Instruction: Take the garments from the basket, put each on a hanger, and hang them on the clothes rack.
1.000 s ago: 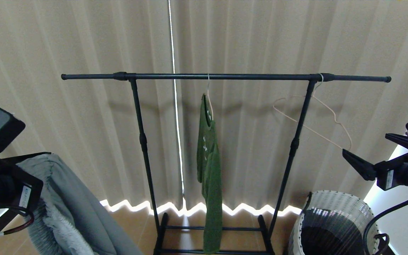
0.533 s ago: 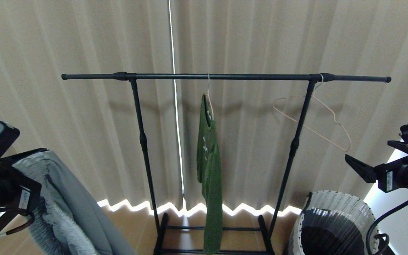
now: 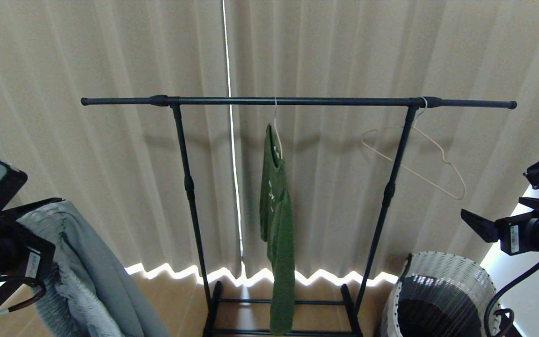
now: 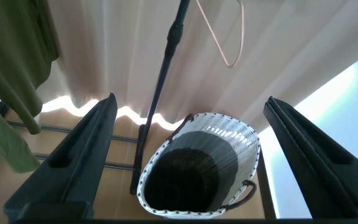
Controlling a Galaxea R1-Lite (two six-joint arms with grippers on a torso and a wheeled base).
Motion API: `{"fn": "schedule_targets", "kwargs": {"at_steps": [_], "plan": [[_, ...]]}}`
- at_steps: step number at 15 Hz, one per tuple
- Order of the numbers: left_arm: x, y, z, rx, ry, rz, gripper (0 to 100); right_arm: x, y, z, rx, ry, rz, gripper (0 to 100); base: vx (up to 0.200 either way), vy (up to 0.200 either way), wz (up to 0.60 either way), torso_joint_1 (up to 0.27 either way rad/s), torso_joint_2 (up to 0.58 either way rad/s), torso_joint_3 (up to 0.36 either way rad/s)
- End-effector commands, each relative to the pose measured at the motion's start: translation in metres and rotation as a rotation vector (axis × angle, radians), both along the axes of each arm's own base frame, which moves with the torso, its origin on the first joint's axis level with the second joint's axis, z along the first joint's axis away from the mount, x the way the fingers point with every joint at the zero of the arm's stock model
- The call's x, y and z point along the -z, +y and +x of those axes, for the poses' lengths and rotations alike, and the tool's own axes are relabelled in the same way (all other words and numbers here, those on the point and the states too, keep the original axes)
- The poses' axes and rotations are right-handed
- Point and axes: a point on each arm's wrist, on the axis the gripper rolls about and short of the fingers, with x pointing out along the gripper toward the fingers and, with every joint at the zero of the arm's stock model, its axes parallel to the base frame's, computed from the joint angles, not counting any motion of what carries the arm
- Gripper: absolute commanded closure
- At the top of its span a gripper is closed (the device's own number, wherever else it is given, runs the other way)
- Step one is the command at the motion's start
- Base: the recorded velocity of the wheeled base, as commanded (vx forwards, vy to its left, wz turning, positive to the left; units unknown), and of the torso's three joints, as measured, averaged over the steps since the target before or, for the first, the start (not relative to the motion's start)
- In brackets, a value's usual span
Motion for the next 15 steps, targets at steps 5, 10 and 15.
{"fn": "schedule_targets", "kwargs": {"at_steps": [5, 10, 15], "plan": [[0.0004, -0.0001, 0.0002, 0.0, 0.002, -0.001, 100, 0.0004, 0.0003, -0.0013, -0.002, 0.002, 0.0, 0, 0.0, -0.2, 0.0, 0.002, 0.0, 0.002], [0.0, -0.0002, 0.0006, 0.0, 0.0, 0.0, 100, 0.0001, 0.0, -0.0016, 0.001, 0.0, -0.001, 0, 0.0, -0.2, 0.0, 0.004, 0.0, 0.0], [0.0009, 0.0, -0.0002, 0.001, 0.002, 0.004, 100, -0.0015, -0.0095, -0.0038, 0.051, -0.006, -0.001, 0, 0.0, -0.2, 0.0, 0.001, 0.0, 0.0]]}}
